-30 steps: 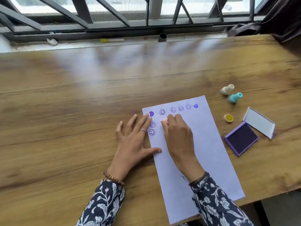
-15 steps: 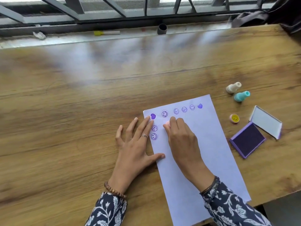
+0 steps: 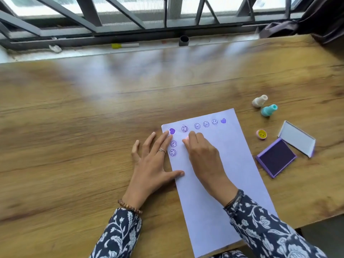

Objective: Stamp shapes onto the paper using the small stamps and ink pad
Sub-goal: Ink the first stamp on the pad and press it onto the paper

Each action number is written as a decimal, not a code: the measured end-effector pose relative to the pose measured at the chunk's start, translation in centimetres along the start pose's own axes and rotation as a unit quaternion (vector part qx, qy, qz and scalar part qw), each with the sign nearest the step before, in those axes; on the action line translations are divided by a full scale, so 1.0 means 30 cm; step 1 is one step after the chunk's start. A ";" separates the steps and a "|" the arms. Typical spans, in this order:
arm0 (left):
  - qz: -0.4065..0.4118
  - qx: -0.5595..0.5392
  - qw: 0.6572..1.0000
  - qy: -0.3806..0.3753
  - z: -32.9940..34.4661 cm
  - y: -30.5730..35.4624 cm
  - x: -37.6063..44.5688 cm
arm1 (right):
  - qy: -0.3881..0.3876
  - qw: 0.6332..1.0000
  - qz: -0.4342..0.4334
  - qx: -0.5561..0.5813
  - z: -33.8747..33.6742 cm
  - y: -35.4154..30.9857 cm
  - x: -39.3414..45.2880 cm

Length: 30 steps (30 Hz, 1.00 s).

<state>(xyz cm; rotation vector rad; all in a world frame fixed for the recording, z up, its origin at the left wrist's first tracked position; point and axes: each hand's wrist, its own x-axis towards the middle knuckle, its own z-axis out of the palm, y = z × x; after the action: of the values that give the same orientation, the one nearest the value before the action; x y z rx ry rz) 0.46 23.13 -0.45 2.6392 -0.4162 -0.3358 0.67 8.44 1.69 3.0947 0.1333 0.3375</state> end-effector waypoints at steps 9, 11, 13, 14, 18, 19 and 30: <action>0.002 0.008 1.000 0.015 0.007 -0.002 0.003 | -0.091 0.670 0.395 0.622 -0.096 0.181 0.024; 0.002 0.007 1.000 0.016 0.007 -0.002 0.005 | -0.118 0.559 0.445 0.690 -0.118 0.211 0.015; -0.001 0.007 1.000 0.015 0.007 -0.003 0.006 | -0.148 0.460 0.478 0.733 -0.135 0.237 0.010; -0.002 0.006 1.000 0.015 0.007 -0.003 0.005 | -0.158 0.414 0.486 0.753 -0.141 0.251 0.007; 0.003 -0.003 1.000 0.020 0.006 -0.007 0.000 | -0.180 0.285 0.490 0.804 -0.162 0.314 -0.025; 0.003 -0.010 1.000 0.027 0.006 -0.005 -0.002 | -0.179 0.265 0.489 0.811 -0.165 0.336 -0.037; 0.089 -0.078 0.981 0.156 0.114 0.400 0.097 | -0.113 0.242 0.494 0.828 -0.171 0.642 -0.175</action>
<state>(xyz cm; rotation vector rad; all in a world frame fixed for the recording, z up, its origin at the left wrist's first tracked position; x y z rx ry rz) -0.68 10.53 1.63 2.4241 -0.4930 0.0997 -3.96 -11.11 6.24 -0.5943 0.8201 0.2407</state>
